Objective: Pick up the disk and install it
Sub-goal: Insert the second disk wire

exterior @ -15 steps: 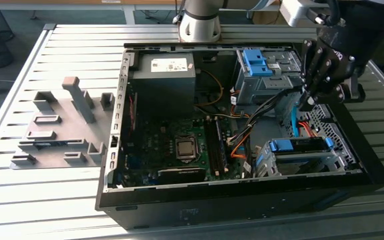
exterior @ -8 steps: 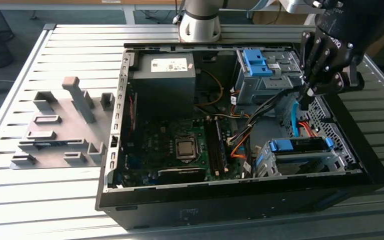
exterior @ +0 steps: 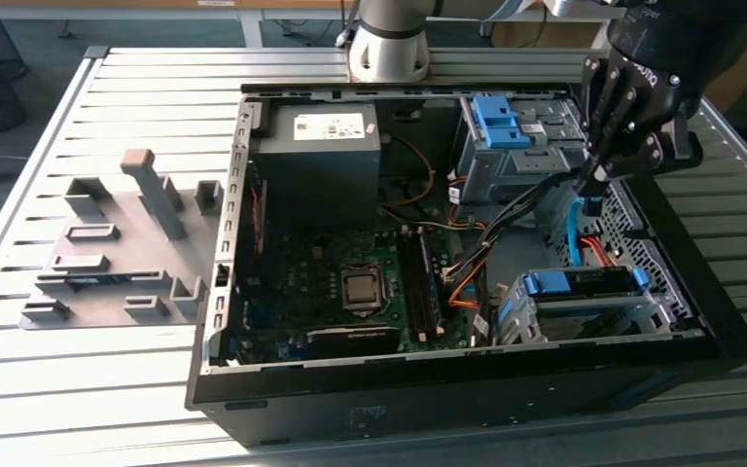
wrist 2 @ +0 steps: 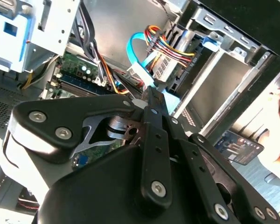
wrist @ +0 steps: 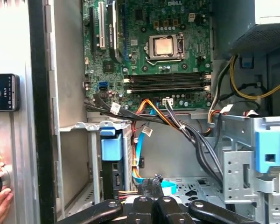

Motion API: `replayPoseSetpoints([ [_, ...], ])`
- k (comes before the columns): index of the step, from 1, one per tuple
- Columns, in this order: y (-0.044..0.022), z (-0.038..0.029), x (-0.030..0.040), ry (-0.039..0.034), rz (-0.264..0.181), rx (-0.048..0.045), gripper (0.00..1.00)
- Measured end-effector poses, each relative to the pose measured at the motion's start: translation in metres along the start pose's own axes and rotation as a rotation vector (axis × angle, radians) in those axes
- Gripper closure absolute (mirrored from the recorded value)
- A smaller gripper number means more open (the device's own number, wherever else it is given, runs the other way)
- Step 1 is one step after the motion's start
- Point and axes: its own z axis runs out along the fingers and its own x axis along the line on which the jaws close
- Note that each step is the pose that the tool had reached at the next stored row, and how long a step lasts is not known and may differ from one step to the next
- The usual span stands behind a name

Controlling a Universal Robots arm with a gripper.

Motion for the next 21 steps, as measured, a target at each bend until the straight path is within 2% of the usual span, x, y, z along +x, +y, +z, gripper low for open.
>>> replayPoseSetpoints([
  [2,0.0000,-0.0002,-0.0017,0.0024,0.000,0.0000,0.89],
  [4,0.0001,0.0002,-0.0022,0.0177,0.001,0.0009,0.89],
  [7,0.0000,0.0010,-0.0030,0.0452,0.002,0.0024,0.89],
  [8,0.0000,0.0012,-0.0036,0.0515,0.003,0.0027,0.89],
  [9,-0.0001,0.0015,-0.0045,0.0543,0.003,0.0028,0.83],
  [14,-0.0005,0.0023,-0.0099,0.0552,0.003,0.0029,0.83],
  [15,-0.0005,0.0027,-0.0102,0.0589,0.003,0.0030,0.83],
  [17,-0.0006,0.0037,-0.0103,0.0715,0.003,0.0038,0.83],
  [20,-0.0006,0.0053,-0.0108,0.0973,0.003,0.0053,0.83],
  [21,-0.0006,0.0060,-0.0109,0.1028,0.003,0.0056,0.83],
])
